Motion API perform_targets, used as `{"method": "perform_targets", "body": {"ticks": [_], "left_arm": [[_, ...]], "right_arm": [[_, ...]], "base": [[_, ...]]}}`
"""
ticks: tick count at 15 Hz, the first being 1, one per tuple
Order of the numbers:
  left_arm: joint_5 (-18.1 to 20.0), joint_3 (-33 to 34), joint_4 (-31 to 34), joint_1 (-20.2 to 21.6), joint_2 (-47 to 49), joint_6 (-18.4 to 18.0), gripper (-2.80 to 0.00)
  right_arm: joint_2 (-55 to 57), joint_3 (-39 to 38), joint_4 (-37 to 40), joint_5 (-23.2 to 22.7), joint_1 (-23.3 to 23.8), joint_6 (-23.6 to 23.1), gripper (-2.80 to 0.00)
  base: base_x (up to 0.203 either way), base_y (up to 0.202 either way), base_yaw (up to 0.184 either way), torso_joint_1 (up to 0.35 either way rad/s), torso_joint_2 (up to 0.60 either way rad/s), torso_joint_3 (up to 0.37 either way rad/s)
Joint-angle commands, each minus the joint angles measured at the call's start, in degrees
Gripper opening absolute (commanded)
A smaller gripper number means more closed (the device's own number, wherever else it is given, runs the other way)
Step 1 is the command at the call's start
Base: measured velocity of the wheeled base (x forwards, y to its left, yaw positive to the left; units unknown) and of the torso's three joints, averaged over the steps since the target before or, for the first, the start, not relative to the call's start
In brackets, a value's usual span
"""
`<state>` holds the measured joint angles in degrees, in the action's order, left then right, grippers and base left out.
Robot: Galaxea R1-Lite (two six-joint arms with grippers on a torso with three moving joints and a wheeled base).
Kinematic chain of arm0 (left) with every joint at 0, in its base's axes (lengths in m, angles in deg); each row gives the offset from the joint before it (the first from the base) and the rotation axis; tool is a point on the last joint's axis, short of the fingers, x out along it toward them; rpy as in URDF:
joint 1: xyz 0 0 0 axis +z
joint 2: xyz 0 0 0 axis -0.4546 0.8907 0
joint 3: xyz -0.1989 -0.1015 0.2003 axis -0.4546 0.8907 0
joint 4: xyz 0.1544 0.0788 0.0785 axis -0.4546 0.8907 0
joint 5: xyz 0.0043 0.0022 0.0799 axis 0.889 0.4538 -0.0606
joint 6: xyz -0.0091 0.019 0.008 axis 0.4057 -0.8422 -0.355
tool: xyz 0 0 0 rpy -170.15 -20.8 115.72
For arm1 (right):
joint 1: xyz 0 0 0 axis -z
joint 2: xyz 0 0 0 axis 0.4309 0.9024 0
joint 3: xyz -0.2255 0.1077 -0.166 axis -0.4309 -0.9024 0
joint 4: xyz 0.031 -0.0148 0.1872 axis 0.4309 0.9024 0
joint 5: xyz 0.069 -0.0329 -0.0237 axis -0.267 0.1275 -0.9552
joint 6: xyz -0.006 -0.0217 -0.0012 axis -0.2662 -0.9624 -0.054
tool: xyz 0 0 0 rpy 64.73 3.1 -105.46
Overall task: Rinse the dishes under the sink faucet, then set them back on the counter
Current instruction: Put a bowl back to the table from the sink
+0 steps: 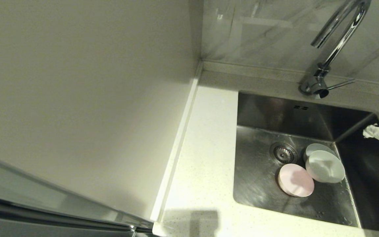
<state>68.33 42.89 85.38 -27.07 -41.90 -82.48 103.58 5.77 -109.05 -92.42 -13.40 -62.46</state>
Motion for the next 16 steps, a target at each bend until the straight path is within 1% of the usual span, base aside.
{"method": "perform_targets", "body": {"ticks": [1,3,4,11,16], "left_arm": [[0.0,0.0,0.0,0.0,-0.2,0.0,-2.8],[0.0,0.0,0.0,-0.1,-0.2,0.0,-2.8],[0.0,0.0,0.0,-0.1,-0.2,0.0,-2.8],[0.0,0.0,0.0,0.0,-0.2,0.0,-2.8],[0.0,0.0,0.0,0.0,-0.2,0.0,-2.8]], "right_arm": [[-13.1,-1.5,11.1,0.1,0.3,-1.5,-2.8],[-17.7,-2.7,18.4,0.3,0.4,-3.7,-2.8],[-17.9,-4.2,19.0,0.3,0.4,-4.0,-2.8],[-14.9,-9.8,18.7,-2.5,0.4,-3.7,-2.8],[-13.4,-10.4,18.3,-3.0,0.4,-3.5,-2.8]], "base": [[0.0,0.0,0.0,0.0,0.0,0.0],[0.0,0.0,0.0,0.0,0.0,0.0],[0.0,0.0,0.0,0.0,0.0,0.0],[0.0,0.0,0.0,0.0,0.0,0.0],[0.0,0.0,0.0,0.0,0.0,0.0]]}}
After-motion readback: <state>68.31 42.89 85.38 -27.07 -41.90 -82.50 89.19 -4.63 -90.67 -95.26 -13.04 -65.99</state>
